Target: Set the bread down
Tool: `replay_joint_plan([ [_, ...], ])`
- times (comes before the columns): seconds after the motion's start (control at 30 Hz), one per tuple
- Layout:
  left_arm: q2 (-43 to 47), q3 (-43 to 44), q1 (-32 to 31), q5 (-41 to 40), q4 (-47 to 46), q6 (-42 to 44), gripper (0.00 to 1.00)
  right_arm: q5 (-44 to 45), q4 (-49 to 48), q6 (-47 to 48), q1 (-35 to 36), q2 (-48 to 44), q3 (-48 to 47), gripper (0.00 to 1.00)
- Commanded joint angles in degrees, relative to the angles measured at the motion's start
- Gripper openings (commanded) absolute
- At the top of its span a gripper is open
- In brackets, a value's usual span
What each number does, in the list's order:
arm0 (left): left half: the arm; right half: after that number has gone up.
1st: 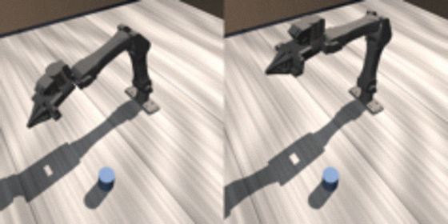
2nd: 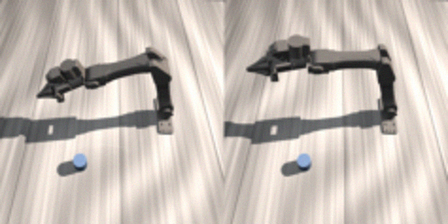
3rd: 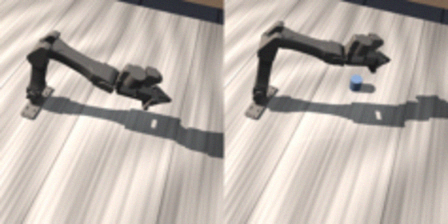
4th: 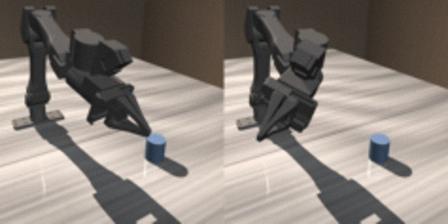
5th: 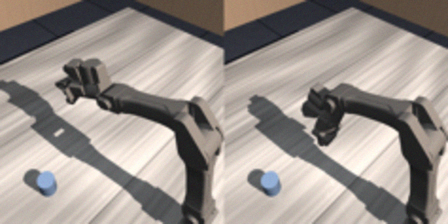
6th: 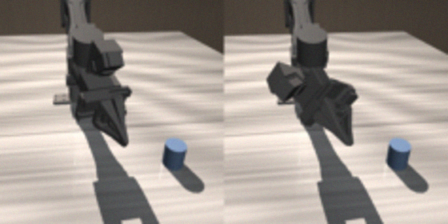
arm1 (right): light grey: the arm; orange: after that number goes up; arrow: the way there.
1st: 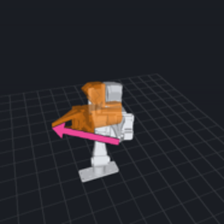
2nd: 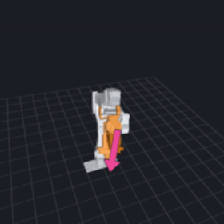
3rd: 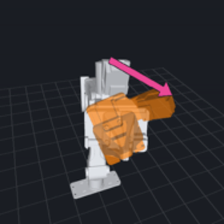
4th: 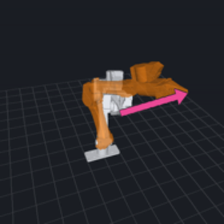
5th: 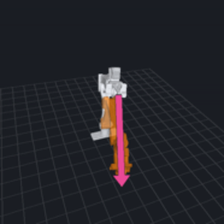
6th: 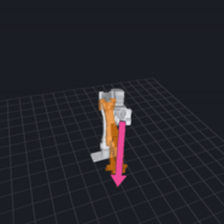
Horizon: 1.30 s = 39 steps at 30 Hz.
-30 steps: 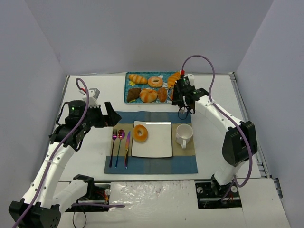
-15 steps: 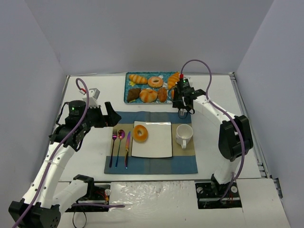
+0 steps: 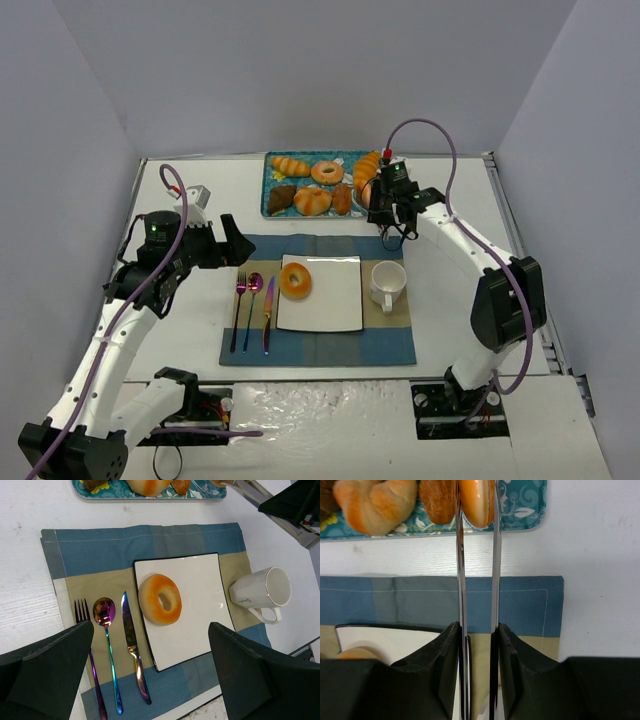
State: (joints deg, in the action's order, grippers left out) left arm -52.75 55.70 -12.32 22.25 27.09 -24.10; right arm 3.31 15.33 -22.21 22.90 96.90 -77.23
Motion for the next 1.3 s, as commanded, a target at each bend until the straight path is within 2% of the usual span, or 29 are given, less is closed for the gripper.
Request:
replay_joint_plan([
  [0.0,0.3,1.0,-0.3,0.5,-3.4,0.6,0.97,-5.4,-0.4,0.8,-0.1,-9.5,0.1,0.16],
  [0.2,0.4,0.9,-0.3,0.7,-3.4,0.6,0.97,-10.1,0.9,0.2,3.1,-15.0,4.1,0.16],
  [0.6,0.5,0.9,-0.3,0.7,-3.4,0.5,0.97,-6.9,2.6,-3.9,16.4,-21.2,13.5,0.16],
  [0.83,0.5,0.9,-0.3,0.8,-3.4,0.6,0.97,-6.2,3.7,-5.2,18.4,-24.2,18.7,0.16],
  [1.27,0.3,0.9,-0.3,0.7,-3.4,0.5,0.97,-5.5,6.4,-6.2,22.5,-27.0,22.6,0.16],
])
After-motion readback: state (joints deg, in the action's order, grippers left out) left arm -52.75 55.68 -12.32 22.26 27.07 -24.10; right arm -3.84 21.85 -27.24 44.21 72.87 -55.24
